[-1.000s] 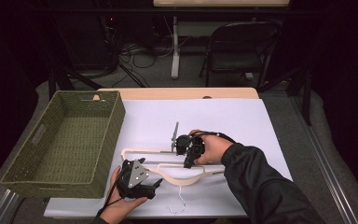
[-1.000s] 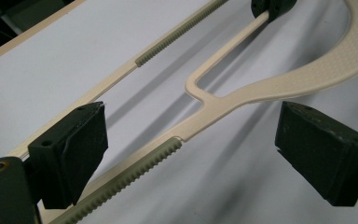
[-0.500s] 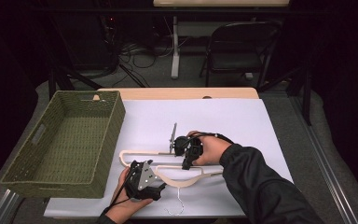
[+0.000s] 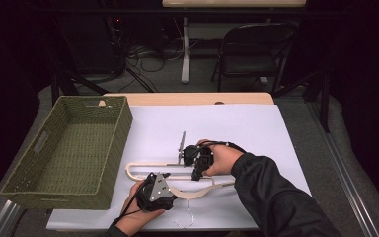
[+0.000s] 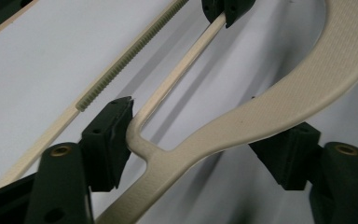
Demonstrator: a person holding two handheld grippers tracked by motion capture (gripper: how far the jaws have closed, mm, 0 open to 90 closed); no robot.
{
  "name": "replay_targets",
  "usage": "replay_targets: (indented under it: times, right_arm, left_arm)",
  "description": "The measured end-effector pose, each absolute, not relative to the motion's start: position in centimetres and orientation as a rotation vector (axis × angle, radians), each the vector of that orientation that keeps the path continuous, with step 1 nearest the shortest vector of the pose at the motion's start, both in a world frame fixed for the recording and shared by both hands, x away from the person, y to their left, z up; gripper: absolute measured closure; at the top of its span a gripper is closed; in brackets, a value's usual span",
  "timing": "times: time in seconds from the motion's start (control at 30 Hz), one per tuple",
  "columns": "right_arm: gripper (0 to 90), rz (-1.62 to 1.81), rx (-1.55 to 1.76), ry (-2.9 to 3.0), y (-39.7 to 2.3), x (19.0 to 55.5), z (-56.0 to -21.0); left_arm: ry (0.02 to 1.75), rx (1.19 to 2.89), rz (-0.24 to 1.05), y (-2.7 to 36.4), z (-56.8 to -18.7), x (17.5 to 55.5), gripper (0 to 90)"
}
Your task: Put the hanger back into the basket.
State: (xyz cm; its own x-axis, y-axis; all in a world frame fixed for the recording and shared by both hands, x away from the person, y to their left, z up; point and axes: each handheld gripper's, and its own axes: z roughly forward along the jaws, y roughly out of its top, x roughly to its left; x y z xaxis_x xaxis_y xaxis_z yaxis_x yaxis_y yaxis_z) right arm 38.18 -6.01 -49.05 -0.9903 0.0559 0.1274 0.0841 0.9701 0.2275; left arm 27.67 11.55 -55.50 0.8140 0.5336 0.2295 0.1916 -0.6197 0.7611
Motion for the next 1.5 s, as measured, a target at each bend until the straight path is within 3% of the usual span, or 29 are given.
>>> replay_targets:
  times: [0.23, 0.57, 0.77, 0.97, 1.07, 1.43, 1.5]
  right_arm:
    - [85.1, -0.350, -0.104, -2.997, -5.9, 38.2, -49.3]
    - [84.8, -0.386, -0.130, -2.982, -6.1, 38.1, -50.2]
    - [83.9, -0.413, -0.138, -2.983, -6.3, 38.0, -50.2]
    - [72.1, -0.493, -0.171, -3.027, -7.2, 37.6, -49.5]
    - [71.7, -0.555, -0.193, -3.051, -8.2, 37.1, -48.5]
    - [68.1, -0.634, -0.129, -3.068, -10.5, 34.0, -47.1]
    - [63.7, -0.650, -0.102, -3.052, -10.8, 33.5, -47.3]
  left_arm:
    - [0.556, 2.226, 0.552, 11.8, -55.5, 27.8, 39.9]
    - [0.627, 2.222, 0.501, 12.3, -55.5, 28.3, 55.9]
    - [0.628, 2.216, 0.513, 12.3, -55.5, 28.3, 58.5]
    - [0.625, 2.210, 0.514, 12.4, -55.4, 28.2, 61.4]
    - [0.624, 2.213, 0.512, 12.5, -55.4, 28.2, 61.4]
    - [0.630, 2.213, 0.518, 12.5, -55.3, 28.3, 61.6]
    - [0.628, 2.227, 0.524, 12.4, -55.4, 28.3, 61.7]
